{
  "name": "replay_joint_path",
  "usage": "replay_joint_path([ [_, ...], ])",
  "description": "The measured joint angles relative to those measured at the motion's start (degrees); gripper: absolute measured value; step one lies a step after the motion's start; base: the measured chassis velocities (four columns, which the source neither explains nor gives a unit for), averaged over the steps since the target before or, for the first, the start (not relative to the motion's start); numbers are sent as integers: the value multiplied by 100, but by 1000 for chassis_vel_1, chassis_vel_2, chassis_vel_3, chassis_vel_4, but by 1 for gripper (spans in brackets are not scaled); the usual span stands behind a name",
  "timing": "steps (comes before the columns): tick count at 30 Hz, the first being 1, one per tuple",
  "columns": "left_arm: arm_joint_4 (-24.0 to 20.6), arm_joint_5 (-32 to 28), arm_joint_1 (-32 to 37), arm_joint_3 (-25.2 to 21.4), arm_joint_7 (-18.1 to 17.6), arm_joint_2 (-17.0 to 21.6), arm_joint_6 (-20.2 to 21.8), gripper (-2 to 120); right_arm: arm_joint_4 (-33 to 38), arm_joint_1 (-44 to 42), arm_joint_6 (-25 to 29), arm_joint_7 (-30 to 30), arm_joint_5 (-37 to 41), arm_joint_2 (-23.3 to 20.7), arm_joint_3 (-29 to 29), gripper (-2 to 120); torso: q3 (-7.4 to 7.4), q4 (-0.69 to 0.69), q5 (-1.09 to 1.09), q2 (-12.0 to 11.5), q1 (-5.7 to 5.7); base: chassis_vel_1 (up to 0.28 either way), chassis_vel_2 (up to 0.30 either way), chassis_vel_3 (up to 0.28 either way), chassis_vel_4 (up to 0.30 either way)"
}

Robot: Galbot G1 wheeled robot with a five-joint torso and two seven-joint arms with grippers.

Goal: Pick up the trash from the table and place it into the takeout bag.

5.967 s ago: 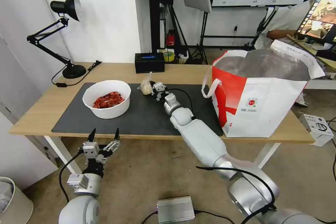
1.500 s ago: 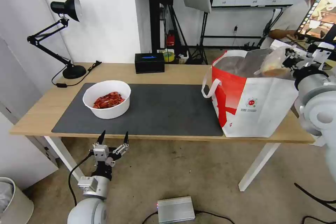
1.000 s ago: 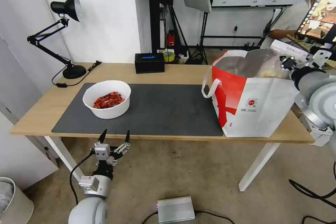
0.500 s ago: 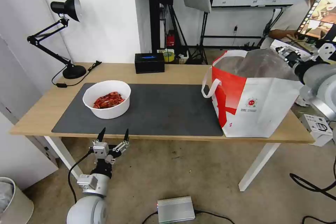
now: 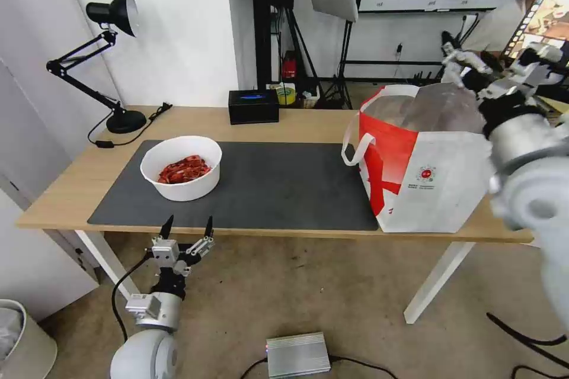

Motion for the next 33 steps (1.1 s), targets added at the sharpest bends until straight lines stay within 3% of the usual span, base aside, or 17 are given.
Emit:
replay_joint_path([
  [2,-10,-30,2,-32,1,18,0,100,19,-245,267,-276,-646,110,-62,100,0,0,0,0,0,0,0,0,0],
  [9,-40,-64,2,-62,3,49,0,100,74,-990,725,-663,-1594,447,-59,100,0,0,1,0,0,0,0,0,0],
  [20,-165,-84,43,-58,7,72,0,100,-12,-2425,1486,-874,-3091,1592,-94,100,0,0,0,0,0,0,0,0,0],
  [33,-209,-126,22,-47,13,114,38,100,-387,-3102,1671,-701,-3611,2416,-350,100,0,0,0,0,0,0,0,0,0],
])
